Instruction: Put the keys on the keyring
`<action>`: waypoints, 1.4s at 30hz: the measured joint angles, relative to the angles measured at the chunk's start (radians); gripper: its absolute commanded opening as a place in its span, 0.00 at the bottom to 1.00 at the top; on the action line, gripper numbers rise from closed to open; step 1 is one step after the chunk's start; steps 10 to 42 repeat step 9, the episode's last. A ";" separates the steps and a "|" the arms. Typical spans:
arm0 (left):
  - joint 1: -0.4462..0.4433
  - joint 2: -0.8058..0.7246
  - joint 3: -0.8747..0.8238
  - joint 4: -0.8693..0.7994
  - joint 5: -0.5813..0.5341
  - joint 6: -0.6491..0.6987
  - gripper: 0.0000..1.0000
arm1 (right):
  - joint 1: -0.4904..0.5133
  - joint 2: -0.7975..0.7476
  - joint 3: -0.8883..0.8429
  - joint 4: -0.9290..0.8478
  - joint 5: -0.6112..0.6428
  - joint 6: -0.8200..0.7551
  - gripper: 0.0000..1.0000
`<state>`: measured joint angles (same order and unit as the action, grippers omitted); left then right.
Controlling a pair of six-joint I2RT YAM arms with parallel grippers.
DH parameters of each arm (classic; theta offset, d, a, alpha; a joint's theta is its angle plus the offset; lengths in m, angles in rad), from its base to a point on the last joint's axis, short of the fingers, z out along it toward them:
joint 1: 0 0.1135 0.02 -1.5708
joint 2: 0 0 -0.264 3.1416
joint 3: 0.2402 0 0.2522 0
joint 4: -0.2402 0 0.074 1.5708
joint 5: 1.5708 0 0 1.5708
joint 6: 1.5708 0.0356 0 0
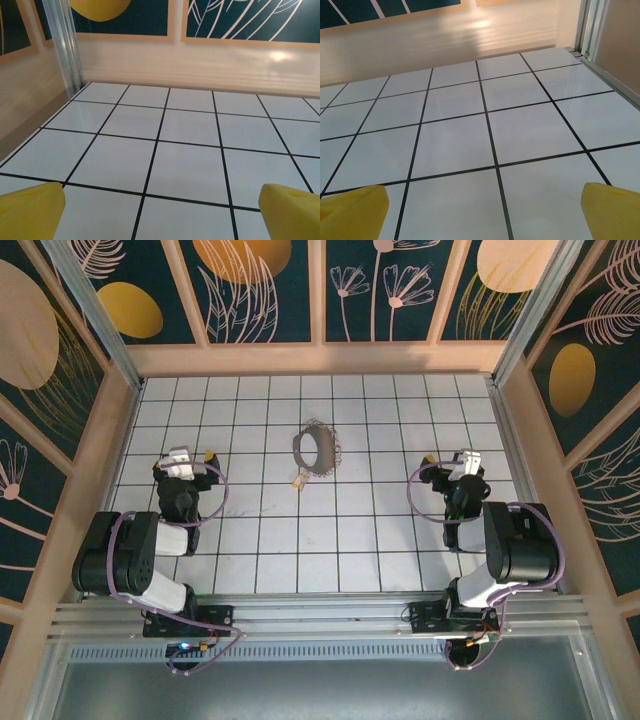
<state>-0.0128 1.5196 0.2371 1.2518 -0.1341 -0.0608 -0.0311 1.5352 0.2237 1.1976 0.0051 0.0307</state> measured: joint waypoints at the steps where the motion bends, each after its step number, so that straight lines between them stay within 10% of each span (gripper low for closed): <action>1: 0.000 0.000 0.000 0.000 0.000 0.000 0.99 | 0.000 0.000 0.000 0.000 0.000 0.000 0.99; 42: 0.000 0.000 0.002 -0.001 0.000 0.000 0.99 | 0.000 0.000 0.000 0.000 -0.006 0.000 0.99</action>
